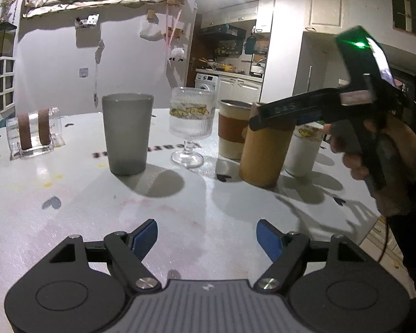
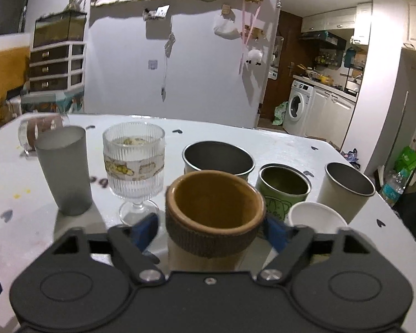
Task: Flip cup upright
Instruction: 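Rotate the tan cup upright with the right tool and set it beside the white cup, then open the right tool and withdraw it from the tan cup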
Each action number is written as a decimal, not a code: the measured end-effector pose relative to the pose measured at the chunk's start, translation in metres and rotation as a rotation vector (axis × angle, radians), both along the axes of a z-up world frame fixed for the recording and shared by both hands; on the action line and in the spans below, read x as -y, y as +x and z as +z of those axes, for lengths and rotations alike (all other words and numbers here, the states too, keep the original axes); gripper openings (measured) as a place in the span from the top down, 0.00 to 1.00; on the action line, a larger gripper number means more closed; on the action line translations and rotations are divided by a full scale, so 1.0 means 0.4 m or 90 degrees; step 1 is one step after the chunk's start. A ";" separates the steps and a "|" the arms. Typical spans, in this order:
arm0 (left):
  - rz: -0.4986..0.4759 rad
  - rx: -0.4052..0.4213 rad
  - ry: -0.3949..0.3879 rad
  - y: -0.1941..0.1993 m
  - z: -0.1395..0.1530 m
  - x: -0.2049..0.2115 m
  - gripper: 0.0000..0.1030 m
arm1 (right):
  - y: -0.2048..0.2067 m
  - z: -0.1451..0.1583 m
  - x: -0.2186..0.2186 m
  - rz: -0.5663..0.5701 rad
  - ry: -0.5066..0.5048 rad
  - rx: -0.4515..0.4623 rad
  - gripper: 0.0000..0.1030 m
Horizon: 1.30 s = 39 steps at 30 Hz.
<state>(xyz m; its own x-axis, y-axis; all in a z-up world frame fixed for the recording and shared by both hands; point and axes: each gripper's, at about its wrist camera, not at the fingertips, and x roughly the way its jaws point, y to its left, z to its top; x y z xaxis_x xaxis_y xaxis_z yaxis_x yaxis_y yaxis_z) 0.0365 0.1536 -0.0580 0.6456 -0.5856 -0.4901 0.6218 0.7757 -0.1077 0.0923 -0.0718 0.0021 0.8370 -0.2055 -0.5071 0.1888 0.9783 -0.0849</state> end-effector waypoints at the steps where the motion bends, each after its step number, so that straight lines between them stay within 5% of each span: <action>1: 0.004 0.004 0.001 0.004 0.007 0.001 0.24 | -0.010 0.009 0.001 0.003 0.009 0.008 0.15; 14: 0.098 0.019 -0.017 0.030 0.123 -0.016 0.22 | -0.196 0.066 -0.009 0.023 0.049 0.103 0.12; 28: 0.195 0.028 0.032 -0.031 0.141 -0.030 0.01 | -0.312 0.006 -0.031 0.000 0.028 0.087 0.03; 39: 0.216 0.028 0.053 -0.052 0.138 -0.034 0.00 | -0.350 0.009 -0.038 -0.007 0.022 0.098 0.00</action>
<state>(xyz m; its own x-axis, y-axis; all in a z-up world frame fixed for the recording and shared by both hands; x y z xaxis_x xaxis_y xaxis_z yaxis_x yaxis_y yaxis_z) 0.0158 0.1674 -0.0028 0.8182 -0.2942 -0.4939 0.3305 0.9437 -0.0147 -0.0477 -0.0566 0.0056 0.9029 -0.2002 -0.3805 0.2080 0.9779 -0.0212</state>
